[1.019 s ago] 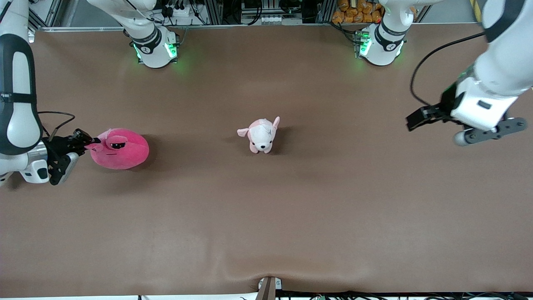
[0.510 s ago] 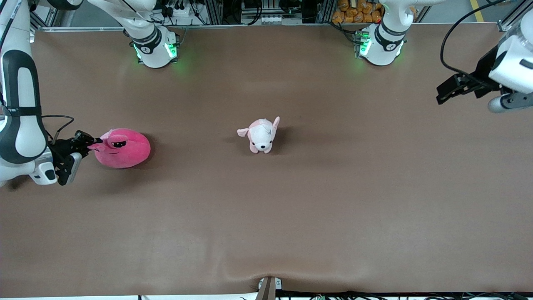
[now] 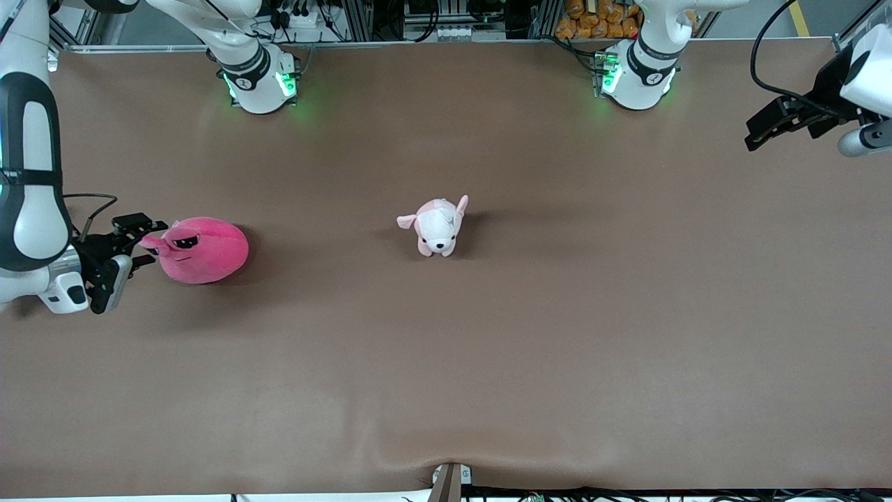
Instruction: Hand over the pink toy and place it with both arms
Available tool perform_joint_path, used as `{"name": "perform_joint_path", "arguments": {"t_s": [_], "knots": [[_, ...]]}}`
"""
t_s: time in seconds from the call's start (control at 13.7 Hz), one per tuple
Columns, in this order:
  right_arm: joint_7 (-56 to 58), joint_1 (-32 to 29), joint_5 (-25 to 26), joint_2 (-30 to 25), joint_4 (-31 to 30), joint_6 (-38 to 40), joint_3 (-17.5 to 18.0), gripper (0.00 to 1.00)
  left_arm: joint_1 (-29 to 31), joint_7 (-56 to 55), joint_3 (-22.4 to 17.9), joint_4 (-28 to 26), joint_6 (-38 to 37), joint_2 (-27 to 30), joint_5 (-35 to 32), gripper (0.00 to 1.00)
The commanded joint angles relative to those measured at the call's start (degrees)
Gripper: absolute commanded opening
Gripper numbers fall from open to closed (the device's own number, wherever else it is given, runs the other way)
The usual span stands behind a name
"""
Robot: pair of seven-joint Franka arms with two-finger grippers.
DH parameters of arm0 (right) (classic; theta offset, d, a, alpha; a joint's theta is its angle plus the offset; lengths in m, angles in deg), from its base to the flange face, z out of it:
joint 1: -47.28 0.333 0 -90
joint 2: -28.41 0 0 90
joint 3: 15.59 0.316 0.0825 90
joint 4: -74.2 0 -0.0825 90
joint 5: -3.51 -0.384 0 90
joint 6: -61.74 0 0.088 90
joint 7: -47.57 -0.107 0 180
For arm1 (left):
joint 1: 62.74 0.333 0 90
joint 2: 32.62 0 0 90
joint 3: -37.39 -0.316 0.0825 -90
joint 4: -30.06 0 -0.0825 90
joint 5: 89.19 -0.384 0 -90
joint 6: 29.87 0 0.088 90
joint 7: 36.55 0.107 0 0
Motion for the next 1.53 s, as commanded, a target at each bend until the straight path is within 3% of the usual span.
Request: {"name": "perform_joint_path", "arguments": {"t_s": [0.0,0.51,0.87,1.24,1.46], "knots": [[-3.27,2.84,0.84,-3.53,0.43,1.23,0.1,1.0,-0.29,0.76,-0.6,-0.71,-0.03,0.91,-0.62,1.0],[-18.4,6.89,1.98,-9.42,-0.98,1.59,0.02,1.0,1.38,0.85,-0.69,-0.62,0.24,0.91,-0.62,1.0],[-22.19,8.04,3.74,-20.31,-13.09,-6.49,0.02,1.0,1.21,3.49,-1.39,-0.71,0.33,1.35,-0.62,1.0],[-34.56,7.25,4.0,-20.68,-11.44,-7.03,-0.33,1.0,0.51,3.49,-1.83,-0.71,0.33,1.53,-0.62,1.0],[-43.61,6.28,7.16,-21.2,-10.48,-7.03,-1.3,1.0,0.86,3.66,-1.66,-0.8,0.24,1.52,-0.45,1.0]]}}
